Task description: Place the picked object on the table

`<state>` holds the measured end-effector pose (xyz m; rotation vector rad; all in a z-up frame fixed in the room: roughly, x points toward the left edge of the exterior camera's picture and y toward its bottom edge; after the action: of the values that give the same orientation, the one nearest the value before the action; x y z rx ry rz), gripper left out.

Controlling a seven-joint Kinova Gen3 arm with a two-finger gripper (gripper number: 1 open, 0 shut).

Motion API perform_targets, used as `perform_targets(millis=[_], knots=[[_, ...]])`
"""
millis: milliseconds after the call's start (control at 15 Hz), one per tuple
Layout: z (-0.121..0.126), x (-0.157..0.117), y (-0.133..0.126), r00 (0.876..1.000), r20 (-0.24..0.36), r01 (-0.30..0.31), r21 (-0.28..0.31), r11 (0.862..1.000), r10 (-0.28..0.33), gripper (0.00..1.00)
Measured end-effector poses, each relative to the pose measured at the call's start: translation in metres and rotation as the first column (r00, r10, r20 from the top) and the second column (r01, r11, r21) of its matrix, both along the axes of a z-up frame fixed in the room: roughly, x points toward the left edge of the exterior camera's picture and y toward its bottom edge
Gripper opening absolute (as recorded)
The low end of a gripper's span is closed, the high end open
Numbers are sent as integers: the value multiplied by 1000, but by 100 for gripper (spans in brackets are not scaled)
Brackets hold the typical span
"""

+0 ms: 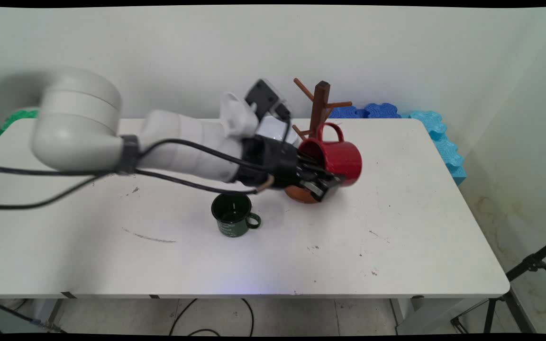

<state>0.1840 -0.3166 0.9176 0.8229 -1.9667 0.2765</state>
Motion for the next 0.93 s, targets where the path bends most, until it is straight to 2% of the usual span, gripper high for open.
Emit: perform_targets(millis=[267,467,800,933], knots=[[15,23,4,998,46,45,-22,999,-43,0],[26,38,6,991,100,94,-29,995,-91,0],[54,69,8,969,188,166,-26,986,-158,0],[65,83,8,954,235,196,-18,981,-186,0]])
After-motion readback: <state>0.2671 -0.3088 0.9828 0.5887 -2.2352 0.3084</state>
